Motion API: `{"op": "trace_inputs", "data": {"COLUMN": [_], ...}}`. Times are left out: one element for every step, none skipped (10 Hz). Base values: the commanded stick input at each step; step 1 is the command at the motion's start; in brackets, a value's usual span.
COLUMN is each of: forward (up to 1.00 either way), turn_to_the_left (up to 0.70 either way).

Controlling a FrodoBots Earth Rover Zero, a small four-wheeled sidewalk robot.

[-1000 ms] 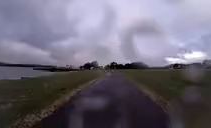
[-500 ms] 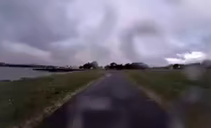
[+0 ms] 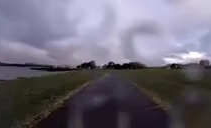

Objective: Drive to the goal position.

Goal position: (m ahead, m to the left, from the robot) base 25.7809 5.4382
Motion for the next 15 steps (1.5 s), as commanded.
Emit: {"op": "trace_inputs", "data": {"forward": [0.70,0.70,0.70,0.70,0.70,0.70,0.70,0.70,0.70,0.70,0.70,0.70,0.70,0.70,0.70], "turn_to_the_left": [-0.14,-0.14,-0.09,-0.02,0.00,0.00,0.00,0.00,0.00,0.00,0.00,0.00,-0.06,-0.10,-0.14]}}
